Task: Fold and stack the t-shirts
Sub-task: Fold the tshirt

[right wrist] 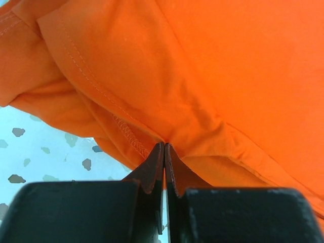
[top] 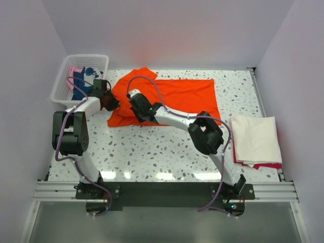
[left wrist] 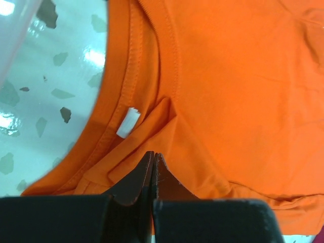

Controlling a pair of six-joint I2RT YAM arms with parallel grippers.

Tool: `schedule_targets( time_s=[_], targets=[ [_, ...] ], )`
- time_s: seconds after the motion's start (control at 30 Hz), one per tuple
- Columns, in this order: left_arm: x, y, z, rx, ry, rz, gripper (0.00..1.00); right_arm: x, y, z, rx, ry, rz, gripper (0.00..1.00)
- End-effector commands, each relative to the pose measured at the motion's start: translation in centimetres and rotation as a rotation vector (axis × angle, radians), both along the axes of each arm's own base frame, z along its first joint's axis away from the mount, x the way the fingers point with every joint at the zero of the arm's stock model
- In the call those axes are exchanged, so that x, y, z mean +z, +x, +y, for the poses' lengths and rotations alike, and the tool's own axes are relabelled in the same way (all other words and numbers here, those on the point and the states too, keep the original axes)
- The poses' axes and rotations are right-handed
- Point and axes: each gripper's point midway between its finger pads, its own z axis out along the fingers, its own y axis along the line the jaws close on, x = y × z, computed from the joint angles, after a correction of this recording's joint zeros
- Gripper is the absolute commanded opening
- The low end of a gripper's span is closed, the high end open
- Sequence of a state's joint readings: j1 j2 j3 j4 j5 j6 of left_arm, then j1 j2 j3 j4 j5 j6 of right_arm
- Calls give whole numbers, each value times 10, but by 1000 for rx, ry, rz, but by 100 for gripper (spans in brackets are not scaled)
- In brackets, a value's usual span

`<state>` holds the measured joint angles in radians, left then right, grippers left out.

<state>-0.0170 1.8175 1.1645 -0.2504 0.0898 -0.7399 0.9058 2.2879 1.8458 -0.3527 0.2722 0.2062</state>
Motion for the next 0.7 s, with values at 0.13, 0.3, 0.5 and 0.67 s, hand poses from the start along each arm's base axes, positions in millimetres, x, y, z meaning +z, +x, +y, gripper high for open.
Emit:
schedule_targets(
  time_s=[0.13, 0.3, 0.5, 0.67],
  targets=[
    [33, 16, -1, 4, 17, -82, 13, 41, 27, -10, -67, 64, -55, 0],
    [15, 1, -4, 3, 47, -36, 34, 39, 31, -16, -87, 87, -33, 0],
    [2, -7, -7, -3, 34, -16, 37, 38, 30, -18, -85, 95, -22, 0],
    [4, -8, -7, 0, 43, -15, 37, 41, 29, -16, -83, 108, -19, 0]
  ],
)
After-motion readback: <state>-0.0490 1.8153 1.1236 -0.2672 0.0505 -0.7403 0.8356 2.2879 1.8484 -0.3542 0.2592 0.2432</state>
